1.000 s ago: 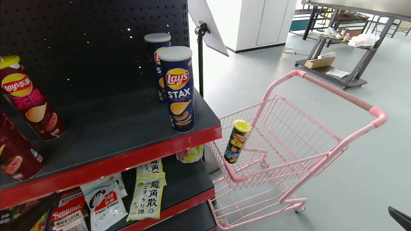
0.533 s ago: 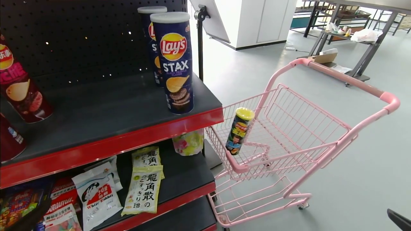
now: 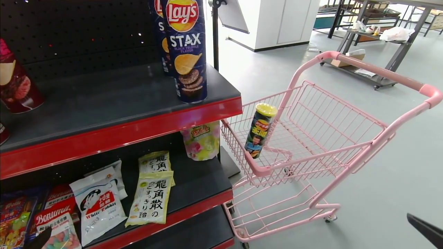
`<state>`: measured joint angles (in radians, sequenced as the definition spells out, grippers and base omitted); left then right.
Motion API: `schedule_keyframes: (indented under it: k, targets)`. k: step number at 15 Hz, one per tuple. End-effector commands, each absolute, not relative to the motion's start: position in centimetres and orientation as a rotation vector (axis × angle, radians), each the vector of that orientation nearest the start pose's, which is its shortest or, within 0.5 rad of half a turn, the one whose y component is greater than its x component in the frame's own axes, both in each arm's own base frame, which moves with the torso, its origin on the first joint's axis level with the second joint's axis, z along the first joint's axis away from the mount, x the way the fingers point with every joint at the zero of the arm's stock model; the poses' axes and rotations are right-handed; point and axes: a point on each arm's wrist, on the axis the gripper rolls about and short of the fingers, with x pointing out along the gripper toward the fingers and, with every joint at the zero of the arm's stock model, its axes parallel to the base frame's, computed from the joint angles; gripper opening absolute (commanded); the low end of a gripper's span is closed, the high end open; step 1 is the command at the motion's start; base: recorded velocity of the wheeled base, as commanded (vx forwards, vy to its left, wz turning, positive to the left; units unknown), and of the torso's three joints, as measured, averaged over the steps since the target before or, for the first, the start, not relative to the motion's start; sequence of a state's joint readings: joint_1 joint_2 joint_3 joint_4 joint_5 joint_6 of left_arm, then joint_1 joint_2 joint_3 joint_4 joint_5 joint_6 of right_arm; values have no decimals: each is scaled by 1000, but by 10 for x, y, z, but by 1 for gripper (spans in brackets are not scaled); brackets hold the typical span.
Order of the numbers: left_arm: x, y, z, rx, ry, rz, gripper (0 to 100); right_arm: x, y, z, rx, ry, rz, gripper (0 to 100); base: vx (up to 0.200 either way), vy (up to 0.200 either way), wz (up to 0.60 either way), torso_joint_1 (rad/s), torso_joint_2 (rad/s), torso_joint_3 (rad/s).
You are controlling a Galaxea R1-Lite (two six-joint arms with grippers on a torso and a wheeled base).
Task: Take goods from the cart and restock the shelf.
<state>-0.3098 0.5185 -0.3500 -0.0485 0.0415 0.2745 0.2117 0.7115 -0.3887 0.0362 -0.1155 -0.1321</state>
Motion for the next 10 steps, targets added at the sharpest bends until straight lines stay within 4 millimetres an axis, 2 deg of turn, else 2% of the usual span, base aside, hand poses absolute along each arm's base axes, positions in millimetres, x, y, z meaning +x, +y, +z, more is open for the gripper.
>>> schedule_keyframes:
  k: [1,3,7,8,10]
  targets:
    - [16,-4,172,259,62,-271,100,141,28,200,-161,331,120,100,0,0,0,0,0,0]
    - [15,-4,175,168,56,-274,100,191,42,196,-98,250,165,100,0,0,0,0,0,0]
    - [13,-3,181,114,41,-262,100,242,54,179,-59,318,304,100,0,0,0,0,0,0]
    - [15,-4,182,115,47,-262,100,265,57,171,-56,342,332,100,0,0,0,0,0,0]
    - [21,-5,189,116,56,-263,100,288,62,166,-38,349,389,100,0,0,0,0,0,0]
